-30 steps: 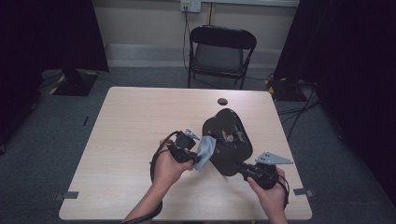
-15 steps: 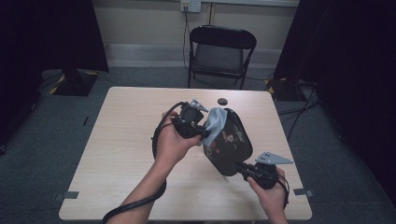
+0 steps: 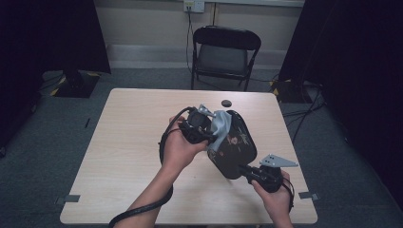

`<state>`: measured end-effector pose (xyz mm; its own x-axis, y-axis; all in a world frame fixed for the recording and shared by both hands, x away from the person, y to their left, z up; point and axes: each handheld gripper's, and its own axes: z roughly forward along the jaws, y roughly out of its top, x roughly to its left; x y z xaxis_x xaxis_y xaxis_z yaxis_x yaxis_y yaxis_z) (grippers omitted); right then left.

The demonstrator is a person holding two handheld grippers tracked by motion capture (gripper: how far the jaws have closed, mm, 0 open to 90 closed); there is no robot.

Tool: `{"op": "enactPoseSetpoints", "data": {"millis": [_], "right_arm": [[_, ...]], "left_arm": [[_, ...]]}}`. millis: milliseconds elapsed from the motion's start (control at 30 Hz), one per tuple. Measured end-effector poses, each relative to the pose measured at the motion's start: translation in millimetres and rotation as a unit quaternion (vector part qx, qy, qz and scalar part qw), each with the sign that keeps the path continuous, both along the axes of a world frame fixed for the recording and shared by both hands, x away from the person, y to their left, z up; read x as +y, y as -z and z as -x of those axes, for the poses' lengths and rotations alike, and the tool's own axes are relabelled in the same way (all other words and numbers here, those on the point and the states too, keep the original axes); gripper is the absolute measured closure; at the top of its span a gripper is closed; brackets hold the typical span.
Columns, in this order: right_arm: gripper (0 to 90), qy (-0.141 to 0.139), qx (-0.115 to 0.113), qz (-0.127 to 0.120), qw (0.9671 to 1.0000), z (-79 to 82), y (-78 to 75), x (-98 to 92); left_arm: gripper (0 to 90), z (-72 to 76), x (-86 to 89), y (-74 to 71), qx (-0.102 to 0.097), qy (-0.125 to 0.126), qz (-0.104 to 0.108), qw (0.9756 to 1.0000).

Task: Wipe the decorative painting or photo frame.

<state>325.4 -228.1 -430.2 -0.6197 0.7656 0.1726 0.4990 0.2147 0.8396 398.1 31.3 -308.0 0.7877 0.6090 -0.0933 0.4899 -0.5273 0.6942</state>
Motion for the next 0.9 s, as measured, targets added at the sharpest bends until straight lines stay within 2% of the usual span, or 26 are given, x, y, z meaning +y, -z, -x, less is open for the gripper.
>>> {"op": "enactPoseSetpoints", "data": {"millis": [467, 900], "right_arm": [[79.3, -0.001, 0.001, -0.001, 1.0000, 0.2, 0.3, -0.5], [79.2, -0.002, 0.001, -0.004, 1.0000, 0.1, 0.8, -0.9]], "left_arm": [[79.4, 3.6, 1.2, 57.5, 0.038, -0.008, -0.007, 0.9992], [79.5, 5.9, 0.3, 113.3, 0.072, -0.014, -0.033, 0.9968]]}}
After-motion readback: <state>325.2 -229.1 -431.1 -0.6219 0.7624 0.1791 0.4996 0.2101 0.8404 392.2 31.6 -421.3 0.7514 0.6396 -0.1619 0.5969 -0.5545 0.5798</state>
